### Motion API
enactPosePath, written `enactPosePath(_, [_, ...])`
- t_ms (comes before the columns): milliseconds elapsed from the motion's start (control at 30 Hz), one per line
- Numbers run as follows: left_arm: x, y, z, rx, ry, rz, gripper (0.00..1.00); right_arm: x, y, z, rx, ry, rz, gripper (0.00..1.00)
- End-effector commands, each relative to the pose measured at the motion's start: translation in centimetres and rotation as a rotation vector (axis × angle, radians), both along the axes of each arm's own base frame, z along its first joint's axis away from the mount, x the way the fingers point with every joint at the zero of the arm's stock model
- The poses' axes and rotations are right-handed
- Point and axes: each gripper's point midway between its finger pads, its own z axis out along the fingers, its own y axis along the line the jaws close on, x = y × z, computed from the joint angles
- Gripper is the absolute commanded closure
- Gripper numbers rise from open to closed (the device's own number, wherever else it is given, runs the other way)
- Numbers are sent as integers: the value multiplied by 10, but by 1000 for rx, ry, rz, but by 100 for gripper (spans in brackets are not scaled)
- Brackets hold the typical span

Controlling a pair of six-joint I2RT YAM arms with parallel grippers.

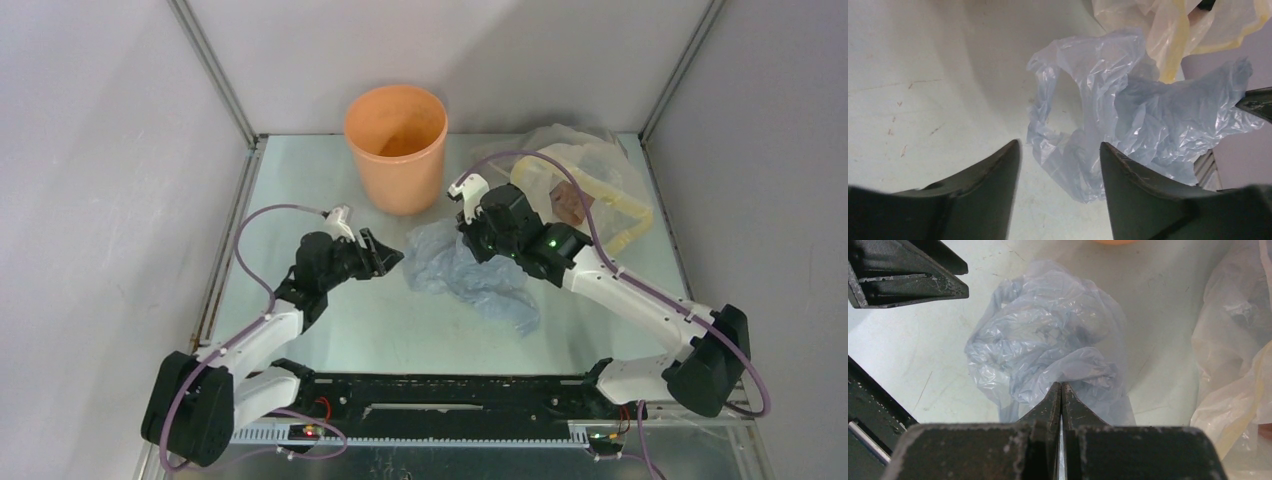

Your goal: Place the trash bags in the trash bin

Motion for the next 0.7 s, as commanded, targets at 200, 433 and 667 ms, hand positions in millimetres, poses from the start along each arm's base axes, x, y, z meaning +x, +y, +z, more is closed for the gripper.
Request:
enactPosePath(200, [8, -12, 3, -44, 1, -49, 34, -12, 1, 33, 83, -51, 36, 100])
enactPosePath(433, [14, -19, 13, -66, -31, -78, 29, -18, 0, 39, 89, -56, 57, 100])
enactPosePath(667, [21, -23, 11, -58, -11, -93, 37, -25, -1, 47, 104, -70, 73, 100])
